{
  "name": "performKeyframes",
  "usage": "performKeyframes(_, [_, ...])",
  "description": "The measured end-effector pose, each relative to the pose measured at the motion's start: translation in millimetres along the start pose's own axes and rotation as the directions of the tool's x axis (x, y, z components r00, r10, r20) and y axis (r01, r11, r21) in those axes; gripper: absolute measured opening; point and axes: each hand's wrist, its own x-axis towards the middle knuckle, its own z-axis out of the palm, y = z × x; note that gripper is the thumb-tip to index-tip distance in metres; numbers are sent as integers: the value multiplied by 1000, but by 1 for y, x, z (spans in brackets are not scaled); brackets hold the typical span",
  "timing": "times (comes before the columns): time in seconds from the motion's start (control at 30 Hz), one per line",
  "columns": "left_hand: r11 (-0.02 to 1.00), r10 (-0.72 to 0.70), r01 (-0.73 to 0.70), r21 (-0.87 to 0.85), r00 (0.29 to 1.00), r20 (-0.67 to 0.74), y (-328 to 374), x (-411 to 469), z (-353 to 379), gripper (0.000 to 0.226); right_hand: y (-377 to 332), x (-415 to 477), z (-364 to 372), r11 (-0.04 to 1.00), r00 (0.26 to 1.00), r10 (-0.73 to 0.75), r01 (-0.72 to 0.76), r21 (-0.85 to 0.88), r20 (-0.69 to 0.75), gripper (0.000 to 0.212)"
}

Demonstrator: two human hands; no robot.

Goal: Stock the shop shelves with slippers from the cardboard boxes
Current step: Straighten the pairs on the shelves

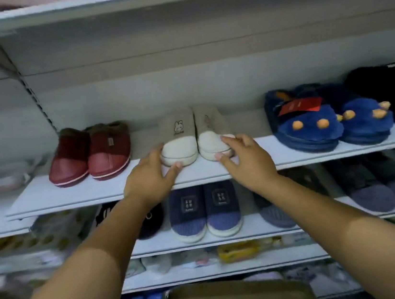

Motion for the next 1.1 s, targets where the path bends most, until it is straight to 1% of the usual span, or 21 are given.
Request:
performKeyframes(0.07, [1000, -14, 14, 6, 1000, -7, 3, -3, 0, 71, -1, -2, 1, 1000, 1000, -13, 13, 5, -20, 57])
performKeyframes(0.1, [1000, -9, 9, -4, 999, -38, 6, -8, 1, 69, -1, -4, 0, 1000, 999, -15, 16, 27, -42, 56])
performKeyframes(0.17, [998, 40, -47, -34, 983, -178, 12, -22, 4, 63, -3, -12, -3, 990, 990, -56, 72, 122, -129, 52])
performKeyframes(0.2, [995, 79, -90, -29, 960, -270, 12, -32, 8, 59, -4, -20, -4, 976, 976, -107, 139, 167, -189, 48])
performKeyframes(0.23, [991, 125, -137, -6, 921, -370, 10, -45, 16, 54, -4, -30, -4, 957, 952, -174, 224, 186, -251, 43])
performKeyframes(0.27, [986, 157, -168, 15, 878, -451, 7, -60, 27, 49, -2, -43, -2, 935, 921, -248, 308, 173, -299, 39])
performKeyframes(0.3, [982, 177, -189, 25, 848, -499, 3, -76, 39, 43, 2, -57, 4, 912, 890, -323, 384, 145, -320, 35])
performKeyframes(0.33, [979, 183, -201, 19, 844, -504, -1, -91, 52, 38, 7, -71, 12, 890, 867, -389, 441, 115, -312, 33])
performKeyframes(0.37, [980, 176, -200, 0, 863, -473, -6, -103, 65, 35, 14, -83, 22, 876, 856, -435, 474, 89, -278, 33])
performKeyframes(0.4, [984, 152, -178, -28, 900, -408, -13, -112, 80, 35, 24, -94, 34, 874, 862, -455, 480, 73, -222, 34])
performKeyframes(0.43, [989, 110, -137, -62, 940, -323, -23, -118, 95, 37, 33, -103, 47, 888, 885, -442, 455, 71, -144, 36])
performKeyframes(0.5, [992, 10, -26, -119, 991, -131, -42, -125, 123, 49, 52, -116, 73, 945, 947, -317, 312, 96, 42, 45])
performKeyframes(0.53, [991, -35, 30, -129, 999, -37, -51, -126, 137, 56, 60, -120, 86, 970, 965, -231, 219, 103, 127, 50])
performKeyframes(0.6, [982, -118, 135, -129, 985, 126, -66, -130, 160, 68, 74, -125, 111, 995, 964, -55, 32, 92, 260, 60])
performKeyframes(0.7, [960, -200, 247, -129, 933, 299, -81, -129, 182, 73, 85, -125, 140, 979, 895, 173, -203, 30, 412, 76])
performKeyframes(0.77, [969, -172, 223, -105, 917, 359, -87, -124, 192, 75, 87, -121, 156, 958, 869, 245, -285, 29, 430, 76])
performKeyframes(0.83, [978, -146, 192, -80, 908, 392, -87, -119, 198, 75, 86, -115, 167, 951, 888, 280, -309, 23, 364, 65])
performKeyframes(0.9, [980, -152, 190, -52, 899, 412, -85, -116, 202, 75, 85, -109, 175, 949, 909, 306, -315, -13, 282, 52])
performKeyframes(0.93, [981, -154, 190, -46, 896, 415, -85, -116, 203, 75, 85, -106, 176, 946, 912, 319, -324, -24, 259, 48])
performKeyframes(1.0, [980, -150, 191, -59, 896, 418, -84, -117, 203, 75, 86, -104, 175, 938, 904, 339, -345, -21, 260, 48])
performKeyframes(1.1, [978, -140, 190, -86, 903, 406, -86, -119, 201, 73, 86, -111, 163, 937, 886, 326, -349, 11, 329, 55])
